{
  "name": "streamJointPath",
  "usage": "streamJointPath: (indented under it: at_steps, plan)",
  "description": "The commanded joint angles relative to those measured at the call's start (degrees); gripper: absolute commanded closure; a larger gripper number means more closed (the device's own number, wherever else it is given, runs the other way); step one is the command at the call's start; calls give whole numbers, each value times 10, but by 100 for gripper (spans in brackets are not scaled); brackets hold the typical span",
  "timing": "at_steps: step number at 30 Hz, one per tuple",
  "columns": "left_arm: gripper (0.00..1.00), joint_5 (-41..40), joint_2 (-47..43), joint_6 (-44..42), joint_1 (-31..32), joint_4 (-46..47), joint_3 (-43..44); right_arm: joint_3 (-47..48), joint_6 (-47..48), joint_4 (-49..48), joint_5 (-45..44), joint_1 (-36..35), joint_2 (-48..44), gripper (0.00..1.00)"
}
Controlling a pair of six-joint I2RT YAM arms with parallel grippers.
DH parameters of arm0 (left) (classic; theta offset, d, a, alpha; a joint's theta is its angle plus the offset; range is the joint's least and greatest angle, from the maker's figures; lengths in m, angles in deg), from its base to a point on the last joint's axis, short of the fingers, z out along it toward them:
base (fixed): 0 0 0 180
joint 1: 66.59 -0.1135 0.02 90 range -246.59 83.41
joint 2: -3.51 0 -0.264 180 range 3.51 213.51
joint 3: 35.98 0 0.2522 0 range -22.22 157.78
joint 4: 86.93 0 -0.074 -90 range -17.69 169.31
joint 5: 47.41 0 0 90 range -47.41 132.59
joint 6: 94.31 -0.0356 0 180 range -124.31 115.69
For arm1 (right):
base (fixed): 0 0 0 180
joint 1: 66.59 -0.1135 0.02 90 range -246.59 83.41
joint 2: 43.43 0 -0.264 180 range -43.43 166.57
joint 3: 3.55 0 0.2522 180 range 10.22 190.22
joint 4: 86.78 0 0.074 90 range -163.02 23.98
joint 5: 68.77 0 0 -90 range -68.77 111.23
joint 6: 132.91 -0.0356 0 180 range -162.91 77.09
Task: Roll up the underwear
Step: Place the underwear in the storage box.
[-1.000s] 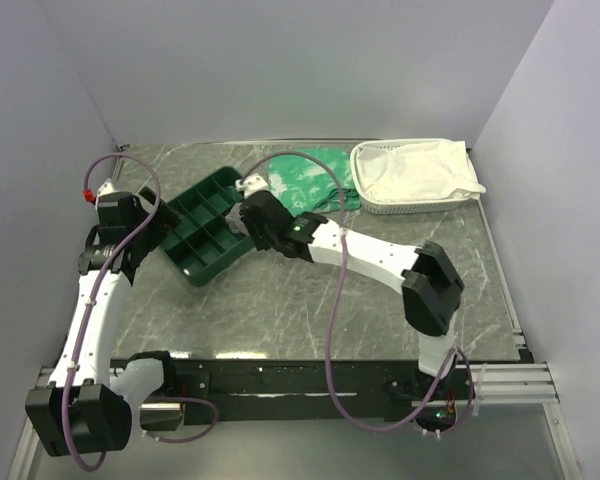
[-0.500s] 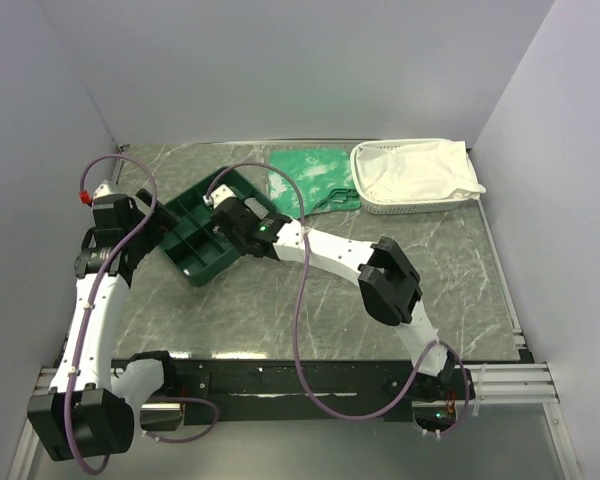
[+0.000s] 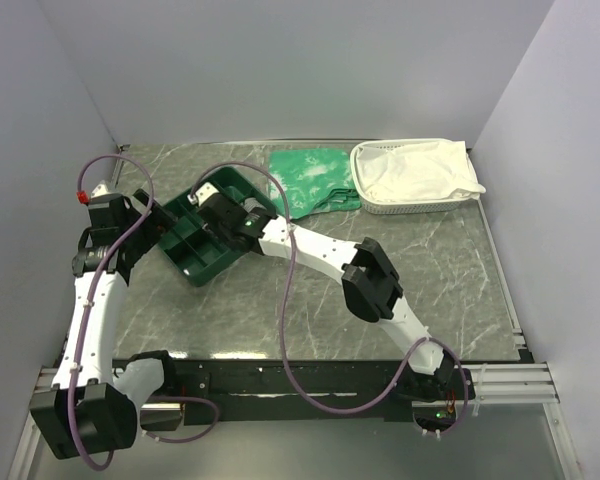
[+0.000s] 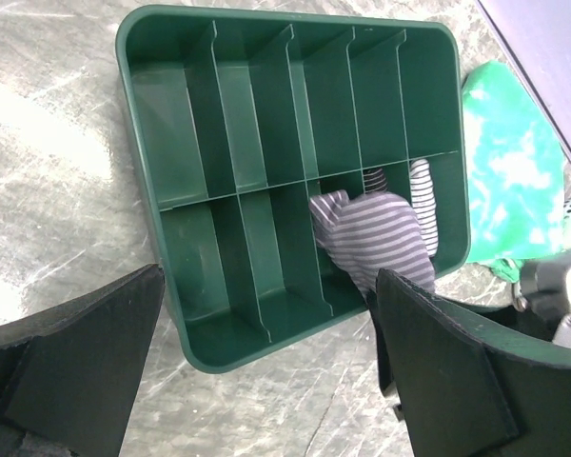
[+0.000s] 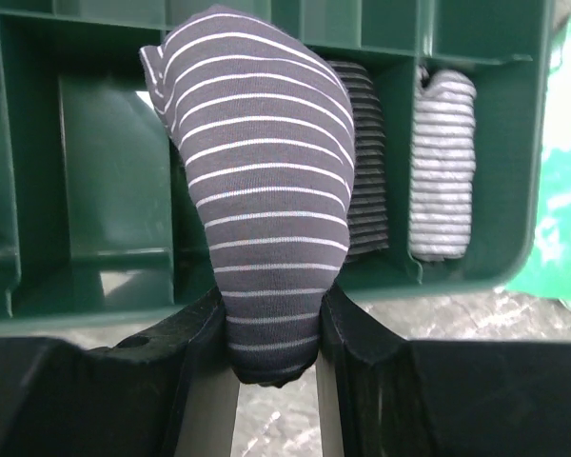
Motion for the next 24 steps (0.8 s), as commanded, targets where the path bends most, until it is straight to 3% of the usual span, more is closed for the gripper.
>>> streamJointPath:
  at_steps: [1, 24]
  plan:
    - [1, 17, 3, -20, -10, 5, 6, 57, 19, 16, 0, -9, 25, 100]
    - [3, 56, 16, -32, -40, 15, -11, 73, -47, -11, 75, 2, 66, 100]
